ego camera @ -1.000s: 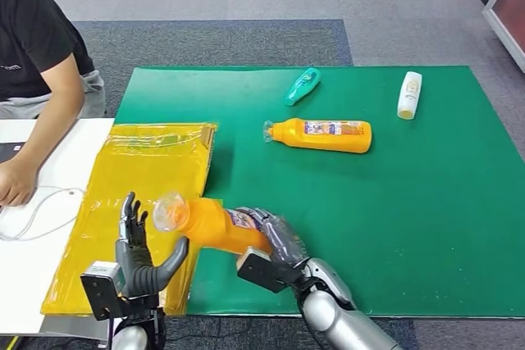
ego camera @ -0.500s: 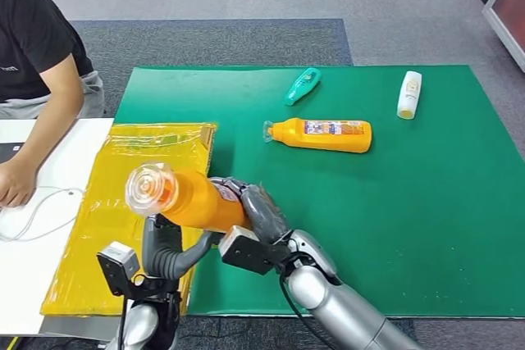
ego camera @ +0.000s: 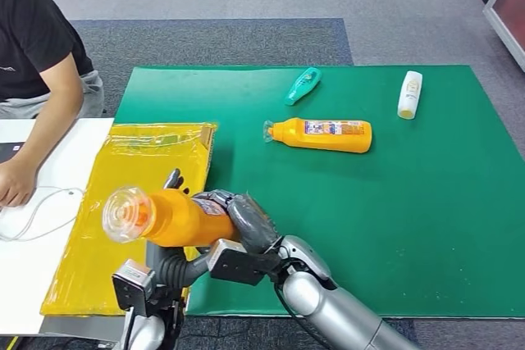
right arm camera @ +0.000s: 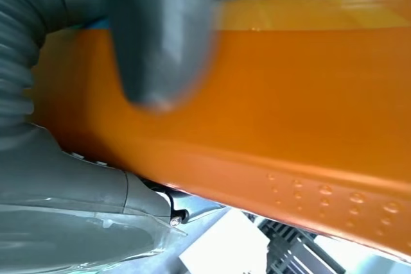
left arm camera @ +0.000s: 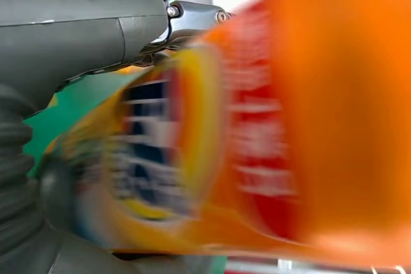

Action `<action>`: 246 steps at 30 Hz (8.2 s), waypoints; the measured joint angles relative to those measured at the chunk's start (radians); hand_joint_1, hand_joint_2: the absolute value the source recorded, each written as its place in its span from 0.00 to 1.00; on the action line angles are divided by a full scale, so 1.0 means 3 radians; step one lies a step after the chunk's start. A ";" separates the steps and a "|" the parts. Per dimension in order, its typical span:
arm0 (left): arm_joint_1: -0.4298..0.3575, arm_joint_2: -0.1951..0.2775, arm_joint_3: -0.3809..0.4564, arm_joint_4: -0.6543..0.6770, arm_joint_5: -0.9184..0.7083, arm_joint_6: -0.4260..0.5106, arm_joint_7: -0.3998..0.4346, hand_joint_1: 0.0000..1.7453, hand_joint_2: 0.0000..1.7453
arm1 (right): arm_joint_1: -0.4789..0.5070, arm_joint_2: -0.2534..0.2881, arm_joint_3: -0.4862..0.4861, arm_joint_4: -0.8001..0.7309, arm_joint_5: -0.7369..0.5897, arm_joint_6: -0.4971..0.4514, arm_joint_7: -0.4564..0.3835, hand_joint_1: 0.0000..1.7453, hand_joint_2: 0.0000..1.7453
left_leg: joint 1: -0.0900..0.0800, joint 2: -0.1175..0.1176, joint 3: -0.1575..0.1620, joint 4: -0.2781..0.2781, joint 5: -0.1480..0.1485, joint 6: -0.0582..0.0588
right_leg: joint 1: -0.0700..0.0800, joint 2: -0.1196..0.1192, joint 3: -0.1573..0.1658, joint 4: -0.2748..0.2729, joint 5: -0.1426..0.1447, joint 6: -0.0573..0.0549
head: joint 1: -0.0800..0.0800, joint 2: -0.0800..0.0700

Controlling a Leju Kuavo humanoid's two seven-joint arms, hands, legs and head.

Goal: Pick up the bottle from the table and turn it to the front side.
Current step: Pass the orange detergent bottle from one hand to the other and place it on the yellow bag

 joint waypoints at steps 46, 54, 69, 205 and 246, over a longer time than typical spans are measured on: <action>0.0034 0.0230 -0.0094 -0.0358 -0.0118 0.0243 0.0001 1.00 1.00 | -0.0013 0.0000 0.0126 -0.0030 0.0044 0.0024 -0.0098 0.99 1.00 | 0.0000 0.0000 -0.0001 0.0000 0.0000 0.0000 | 0.0000 0.0000 -0.0002 0.0000 0.0000 0.0000 | 0.0000 0.0000; -0.0006 0.0362 -0.0151 -0.0472 -0.0073 0.0232 0.0003 1.00 1.00 | -0.0010 0.0000 0.0163 -0.0090 0.0146 -0.0109 -0.0062 0.00 1.00 | 0.0000 0.0000 -0.0001 0.0000 0.0000 0.0000 | 0.0000 0.0001 -0.0003 0.0000 0.0000 0.0000 | 0.0000 0.0000; 0.0335 0.0522 0.0360 -0.0645 -0.0546 -0.0382 0.0265 1.00 1.00 | 0.0304 -0.0034 0.0079 -0.0163 0.0251 -0.0211 -0.0015 0.00 1.00 | 0.0001 0.0001 -0.0001 0.0000 -0.0003 -0.0004 | 0.0001 0.0001 -0.0005 0.0000 -0.0004 -0.0003 | 0.0000 0.0000; -0.0733 0.1066 0.0263 0.1324 -0.2282 -0.0227 0.0962 1.00 1.00 | 0.0356 -0.0064 0.0083 0.0018 0.0492 -0.0159 -0.0246 0.00 1.00 | 0.0028 0.0000 0.0057 -0.0046 0.0014 -0.0062 | 0.0029 0.0002 0.0031 -0.0003 0.0002 -0.0068 | -0.0001 0.0000; -0.1105 0.0918 0.0345 0.1805 -0.1714 -0.0741 0.0897 1.00 1.00 | 0.0307 -0.0064 0.0083 0.0140 0.0419 -0.0185 -0.0336 0.00 1.00 | 0.0024 -0.0017 0.0087 -0.0052 0.0019 -0.0052 | 0.0025 -0.0024 0.0073 -0.0003 0.0017 -0.0066 | 0.0000 0.0000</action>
